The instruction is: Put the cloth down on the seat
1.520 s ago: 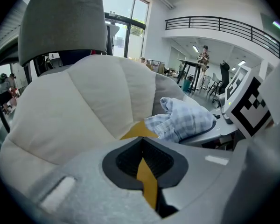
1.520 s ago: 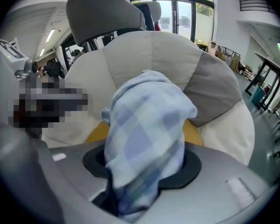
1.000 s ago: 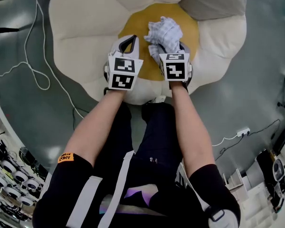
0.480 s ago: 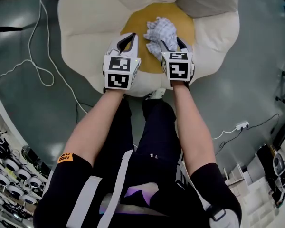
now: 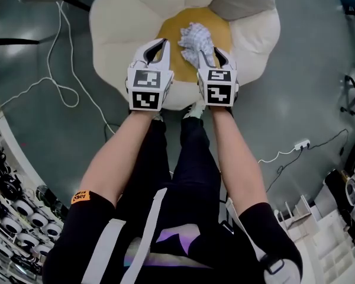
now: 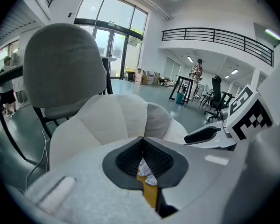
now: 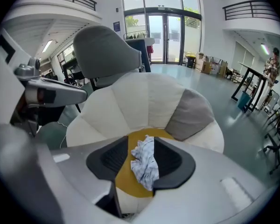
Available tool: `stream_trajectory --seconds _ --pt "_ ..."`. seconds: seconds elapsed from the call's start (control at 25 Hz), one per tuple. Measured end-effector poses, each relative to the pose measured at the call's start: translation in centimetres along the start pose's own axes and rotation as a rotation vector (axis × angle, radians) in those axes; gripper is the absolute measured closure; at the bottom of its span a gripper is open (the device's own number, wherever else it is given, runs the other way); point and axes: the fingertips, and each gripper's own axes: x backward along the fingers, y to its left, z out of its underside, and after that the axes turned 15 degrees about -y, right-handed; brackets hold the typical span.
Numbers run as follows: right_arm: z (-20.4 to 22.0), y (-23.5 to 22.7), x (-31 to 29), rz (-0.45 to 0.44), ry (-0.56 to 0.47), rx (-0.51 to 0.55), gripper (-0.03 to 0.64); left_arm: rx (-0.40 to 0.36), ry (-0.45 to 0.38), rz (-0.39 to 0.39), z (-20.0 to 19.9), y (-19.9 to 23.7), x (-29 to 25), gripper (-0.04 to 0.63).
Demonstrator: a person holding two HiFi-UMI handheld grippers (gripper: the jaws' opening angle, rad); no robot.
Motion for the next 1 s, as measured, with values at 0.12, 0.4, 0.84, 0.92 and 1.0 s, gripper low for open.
stream_trajectory --seconds 0.12,0.4,0.84,0.92,1.0 --pt "-2.3 0.6 2.5 0.017 -0.030 -0.010 0.471 -0.027 -0.004 0.013 -2.0 -0.7 1.4 0.592" --pt "-5.5 1.6 7.0 0.038 -0.077 -0.046 0.529 -0.037 -0.020 0.035 -5.4 -2.4 4.6 0.592" --pt "-10.2 4.1 14.3 0.067 -0.136 -0.053 0.615 -0.046 -0.068 0.069 -10.7 -4.4 10.2 0.592" --pt "-11.0 4.6 15.7 0.067 -0.147 -0.060 0.615 -0.047 -0.074 0.075 -11.7 -4.9 11.3 0.592" --pt "-11.6 4.8 16.8 0.074 -0.156 -0.062 0.615 -0.037 -0.080 0.079 -12.5 -5.4 12.2 0.592"
